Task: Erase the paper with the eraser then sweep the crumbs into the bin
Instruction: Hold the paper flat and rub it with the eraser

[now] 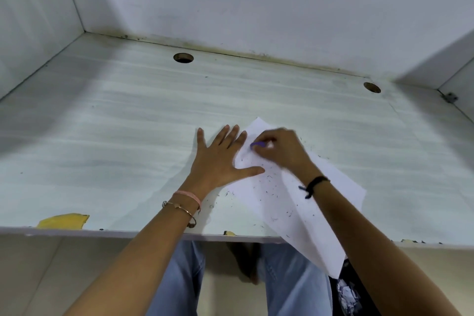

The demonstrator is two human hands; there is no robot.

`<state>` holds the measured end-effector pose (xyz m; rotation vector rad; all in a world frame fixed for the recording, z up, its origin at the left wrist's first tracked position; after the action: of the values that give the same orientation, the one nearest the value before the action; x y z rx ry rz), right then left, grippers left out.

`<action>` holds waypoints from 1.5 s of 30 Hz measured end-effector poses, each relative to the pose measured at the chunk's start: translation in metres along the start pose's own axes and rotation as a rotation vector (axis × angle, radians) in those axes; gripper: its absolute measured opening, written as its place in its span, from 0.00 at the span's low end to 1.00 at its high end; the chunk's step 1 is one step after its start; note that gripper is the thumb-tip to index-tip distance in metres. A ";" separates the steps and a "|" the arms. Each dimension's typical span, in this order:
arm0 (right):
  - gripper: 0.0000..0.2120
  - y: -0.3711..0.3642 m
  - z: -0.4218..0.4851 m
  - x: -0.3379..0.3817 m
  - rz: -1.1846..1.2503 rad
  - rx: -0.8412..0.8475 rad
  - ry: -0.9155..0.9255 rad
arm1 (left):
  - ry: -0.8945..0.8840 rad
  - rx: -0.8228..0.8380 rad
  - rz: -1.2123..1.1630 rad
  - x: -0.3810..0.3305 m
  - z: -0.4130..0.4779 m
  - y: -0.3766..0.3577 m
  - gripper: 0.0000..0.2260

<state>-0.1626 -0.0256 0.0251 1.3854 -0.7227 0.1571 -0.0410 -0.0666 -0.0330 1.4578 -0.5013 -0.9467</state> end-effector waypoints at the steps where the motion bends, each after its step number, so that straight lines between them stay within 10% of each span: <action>1: 0.02 0.013 0.009 -0.012 0.027 -0.065 -0.060 | 0.000 0.008 -0.011 0.000 -0.001 0.000 0.47; 18: 0.02 -0.010 -0.010 0.012 0.017 0.039 0.097 | 0.003 -0.007 0.004 0.001 -0.001 0.000 0.46; 32: 0.05 0.026 0.006 -0.059 0.570 -0.125 -0.182 | -0.020 -0.194 -0.002 -0.015 0.023 0.020 0.38; 45: 0.01 0.029 0.020 -0.046 0.207 -0.169 -0.050 | 0.005 0.006 0.017 -0.011 0.034 -0.007 0.44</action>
<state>-0.2207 -0.0243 0.0247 1.1558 -0.9008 0.2189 -0.0761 -0.0774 -0.0337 1.4590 -0.5128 -0.9284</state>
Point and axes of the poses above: each hand's wrist, its own z-axis towards the middle knuckle, its own y-axis out of the back of the hand, x = y × z, the point moved 9 cm from there along z, towards the middle knuckle, and after that the axes turned 9 degrees about -y, right-handed, at the moved point
